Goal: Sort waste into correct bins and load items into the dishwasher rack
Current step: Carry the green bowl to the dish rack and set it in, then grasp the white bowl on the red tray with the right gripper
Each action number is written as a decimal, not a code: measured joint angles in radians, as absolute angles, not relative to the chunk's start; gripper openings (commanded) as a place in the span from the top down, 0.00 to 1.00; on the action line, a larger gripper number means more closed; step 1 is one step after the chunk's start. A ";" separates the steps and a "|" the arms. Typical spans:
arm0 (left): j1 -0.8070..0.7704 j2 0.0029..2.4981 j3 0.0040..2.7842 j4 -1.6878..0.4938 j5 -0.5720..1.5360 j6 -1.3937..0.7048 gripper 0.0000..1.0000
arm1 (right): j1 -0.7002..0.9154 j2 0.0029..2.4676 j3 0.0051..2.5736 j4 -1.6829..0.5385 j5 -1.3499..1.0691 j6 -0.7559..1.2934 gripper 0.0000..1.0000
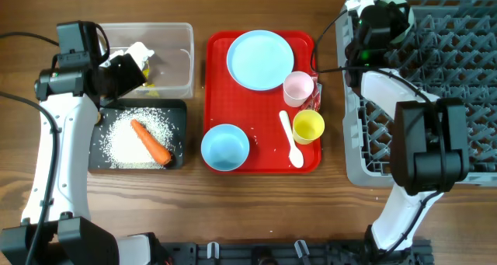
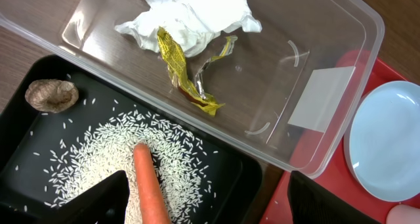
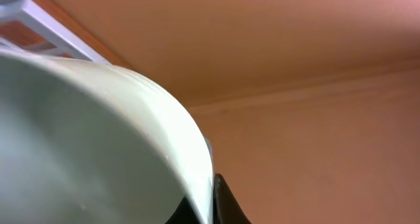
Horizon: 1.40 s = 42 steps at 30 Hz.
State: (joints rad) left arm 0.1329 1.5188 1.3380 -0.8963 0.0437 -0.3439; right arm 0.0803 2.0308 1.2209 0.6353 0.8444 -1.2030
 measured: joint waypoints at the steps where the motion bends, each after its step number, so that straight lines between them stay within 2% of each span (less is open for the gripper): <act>1: 0.133 1.519 1.338 -0.896 0.044 -0.344 0.23 | 0.087 2.031 1.222 0.612 0.842 -1.197 0.86; 2: 0.133 1.519 1.338 -0.896 0.047 -0.344 0.23 | 0.096 2.031 1.222 0.579 0.844 -1.192 0.79; 4: 0.133 1.519 1.338 -0.896 0.050 -0.344 0.23 | 0.097 2.032 1.220 0.530 0.845 -1.184 0.36; 6: 0.133 1.519 1.338 -0.896 0.050 -0.344 0.23 | 0.097 2.032 1.220 0.517 0.845 -1.179 0.00; 12: 0.133 1.519 1.338 -0.893 0.050 -0.344 0.23 | 0.128 2.032 1.219 0.553 0.884 -1.170 0.00; 18: 0.133 1.519 1.336 -0.893 0.050 -0.344 0.22 | 0.241 2.032 1.219 0.623 0.933 -1.133 0.00; 20: 0.133 1.519 1.336 -0.892 0.050 -0.344 0.22 | 0.273 2.032 1.217 0.706 0.953 -1.124 0.00; 22: 0.133 1.519 1.334 -0.893 0.050 -0.344 0.22 | 0.298 2.031 1.217 0.882 0.990 -1.126 0.00; 26: 0.133 1.519 1.334 -0.893 0.050 -0.344 0.22 | 0.312 2.027 1.217 0.926 1.030 -1.162 0.00; 30: 0.133 1.519 1.334 -0.892 0.050 -0.344 0.23 | 0.327 2.018 1.217 1.110 1.091 -1.158 0.00; 34: 0.133 1.519 1.334 -0.892 0.050 -0.344 0.23 | 0.431 2.000 1.217 1.107 1.105 -1.074 0.00; 37: 0.133 1.519 1.334 -0.889 0.050 -0.344 0.23 | 0.544 1.991 1.218 0.965 1.104 -1.015 0.00; 42: 0.133 1.519 1.334 -0.882 0.050 -0.344 0.22 | 0.743 1.989 1.218 0.788 1.080 -0.788 0.00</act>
State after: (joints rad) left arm 0.1329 1.5188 1.3342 -0.8818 0.0502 -0.3439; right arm 0.7425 1.9888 1.2182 0.7876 1.0801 -0.7879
